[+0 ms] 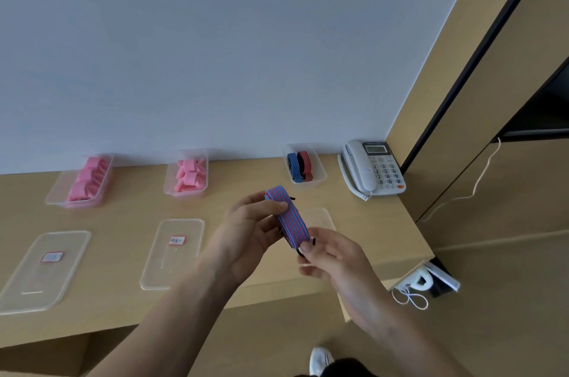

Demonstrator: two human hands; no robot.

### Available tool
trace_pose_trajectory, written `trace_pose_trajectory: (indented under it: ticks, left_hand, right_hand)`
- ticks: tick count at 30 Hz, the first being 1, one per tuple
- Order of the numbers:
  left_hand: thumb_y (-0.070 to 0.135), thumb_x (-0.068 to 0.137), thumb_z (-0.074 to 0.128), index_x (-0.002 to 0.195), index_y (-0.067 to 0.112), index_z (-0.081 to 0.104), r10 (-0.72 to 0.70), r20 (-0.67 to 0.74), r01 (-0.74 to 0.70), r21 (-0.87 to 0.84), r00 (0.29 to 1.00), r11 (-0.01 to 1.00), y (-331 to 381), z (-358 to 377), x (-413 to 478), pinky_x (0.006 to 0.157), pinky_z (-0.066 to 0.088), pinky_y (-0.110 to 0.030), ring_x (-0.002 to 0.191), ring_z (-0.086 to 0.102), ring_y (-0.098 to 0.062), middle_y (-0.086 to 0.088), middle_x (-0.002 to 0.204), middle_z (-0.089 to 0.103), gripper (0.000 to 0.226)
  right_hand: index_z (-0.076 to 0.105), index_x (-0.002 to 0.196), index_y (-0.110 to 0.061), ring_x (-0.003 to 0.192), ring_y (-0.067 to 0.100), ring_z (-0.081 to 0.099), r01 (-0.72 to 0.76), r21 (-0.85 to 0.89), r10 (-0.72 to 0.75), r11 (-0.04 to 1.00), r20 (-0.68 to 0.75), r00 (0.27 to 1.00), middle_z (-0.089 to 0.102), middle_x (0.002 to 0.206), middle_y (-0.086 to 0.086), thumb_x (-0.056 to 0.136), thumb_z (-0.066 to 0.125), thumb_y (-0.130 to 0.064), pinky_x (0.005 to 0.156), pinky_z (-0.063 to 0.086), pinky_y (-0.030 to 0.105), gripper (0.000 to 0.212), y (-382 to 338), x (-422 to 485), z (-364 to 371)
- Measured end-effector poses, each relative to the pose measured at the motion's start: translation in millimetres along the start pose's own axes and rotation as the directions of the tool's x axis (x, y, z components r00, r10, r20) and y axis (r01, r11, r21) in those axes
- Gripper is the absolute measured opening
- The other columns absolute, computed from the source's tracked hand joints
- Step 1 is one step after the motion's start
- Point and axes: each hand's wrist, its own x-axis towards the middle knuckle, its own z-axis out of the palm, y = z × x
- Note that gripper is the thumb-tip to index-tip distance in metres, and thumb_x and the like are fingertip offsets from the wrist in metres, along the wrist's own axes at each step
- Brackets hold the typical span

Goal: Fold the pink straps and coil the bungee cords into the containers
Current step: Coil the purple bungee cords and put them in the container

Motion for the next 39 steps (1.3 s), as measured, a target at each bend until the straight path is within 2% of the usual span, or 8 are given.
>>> trace_pose_trajectory:
  ticks: [4, 15, 23, 28, 31, 33, 37, 39]
  left_hand:
    - [-0.011, 0.078, 0.071, 0.126, 0.002, 0.059, 0.012, -0.066, -0.010, 0.030, 0.998, 0.999, -6.5, -7.7, 20.8, 0.091, 0.059, -0.052, 0.098, 0.071, -0.037, -0.021, 0.103, 0.076, 0.051]
    - [-0.005, 0.080, 0.079, 0.126, 0.014, 0.062, -0.013, -0.224, 0.071, 0.254, 0.975, 0.965, -12.8, 0.9, 129.4, 0.086, 0.054, -0.037, 0.089, 0.075, -0.018, -0.003, 0.098, 0.081, 0.052]
    - [0.010, 0.063, 0.089, 0.133, 0.013, 0.055, -0.147, -0.243, 0.223, 0.327, 0.959, 0.918, -18.3, 11.7, 221.3, 0.094, 0.059, -0.040, 0.096, 0.074, -0.023, -0.014, 0.115, 0.075, 0.078]
    - [0.010, 0.085, 0.082, 0.133, 0.016, 0.057, -0.021, -0.401, 0.243, 0.512, 0.916, 0.824, -29.6, 2.4, 267.9, 0.084, 0.055, -0.037, 0.099, 0.066, -0.023, -0.009, 0.125, 0.064, 0.054]
    - [0.018, 0.085, 0.083, 0.136, 0.022, 0.056, -0.019, -0.445, 0.303, 0.577, 0.895, 0.758, -41.1, -2.8, 281.5, 0.089, 0.057, -0.040, 0.104, 0.067, -0.019, -0.001, 0.128, 0.062, 0.058]
    - [0.021, 0.085, 0.083, 0.137, 0.028, 0.055, -0.008, -0.430, 0.306, 0.628, 0.903, 0.716, -46.6, -3.4, 285.9, 0.075, 0.054, -0.029, 0.100, 0.069, -0.008, 0.008, 0.124, 0.062, 0.060]
    - [0.021, 0.082, 0.083, 0.134, 0.032, 0.055, 0.036, -0.445, 0.303, 0.664, 0.895, 0.683, -54.3, -2.0, 291.0, 0.071, 0.053, -0.027, 0.094, 0.071, -0.004, 0.014, 0.116, 0.066, 0.061]
    - [0.020, 0.080, 0.084, 0.131, 0.034, 0.056, 0.058, -0.461, 0.306, 0.673, 0.886, 0.674, -56.2, -0.8, 289.4, 0.073, 0.054, -0.026, 0.089, 0.072, -0.001, 0.015, 0.113, 0.067, 0.060]
  right_hand:
    - [0.066, 0.117, 0.002, 0.083, 0.034, 0.066, -0.035, 0.146, 0.019, 0.989, 0.109, 0.994, 0.069, 0.095, 0.026, 0.088, 0.067, 0.001, 0.079, 0.057, 0.038, 0.028, -4.1, 20.5, -0.2]
    - [0.072, 0.107, -0.033, 0.076, 0.016, 0.071, 0.022, -0.385, -0.010, 0.923, 0.033, 0.999, 0.074, 0.101, -0.006, 0.086, 0.078, -0.020, 0.068, 0.060, 0.035, 0.025, -21.9, 151.6, -32.8]
    - [0.078, 0.108, -0.029, 0.088, 0.013, 0.068, 0.092, -0.693, -0.034, 0.715, 0.097, 0.995, 0.074, 0.093, -0.012, 0.086, 0.075, -0.017, 0.083, 0.053, 0.029, 0.025, -45.8, 262.3, -82.5]
    - [0.077, 0.110, -0.029, 0.083, 0.008, 0.061, 0.155, -0.841, -0.009, 0.518, 0.176, 0.984, 0.075, 0.096, -0.007, 0.087, 0.073, -0.022, 0.070, 0.039, 0.019, 0.024, -59.7, 325.5, -94.2]
    - [0.076, 0.111, -0.024, 0.094, 0.016, 0.064, 0.208, -0.898, 0.070, 0.387, 0.253, 0.965, 0.075, 0.104, -0.003, 0.088, 0.069, -0.020, 0.079, 0.045, 0.024, 0.024, -55.9, 350.4, -88.8]
    - [0.076, 0.109, -0.022, 0.099, 0.022, 0.065, 0.261, -0.920, 0.131, 0.293, 0.309, 0.942, 0.074, 0.104, 0.000, 0.089, 0.066, -0.019, 0.085, 0.050, 0.033, 0.023, -48.3, 358.6, -83.3]
    - [0.069, 0.100, -0.016, 0.089, 0.029, 0.063, 0.416, -0.908, 0.118, 0.056, 0.420, 0.900, 0.065, 0.096, 0.005, 0.089, 0.062, -0.019, 0.066, 0.042, 0.033, 0.013, -33.2, 362.4, -76.1]
    - [0.063, 0.102, -0.014, 0.081, 0.033, 0.061, 0.443, -0.895, 0.034, 0.052, 0.445, 0.895, 0.055, 0.101, 0.007, 0.089, 0.067, -0.020, 0.063, 0.040, 0.034, 0.015, -29.5, 362.0, -78.4]
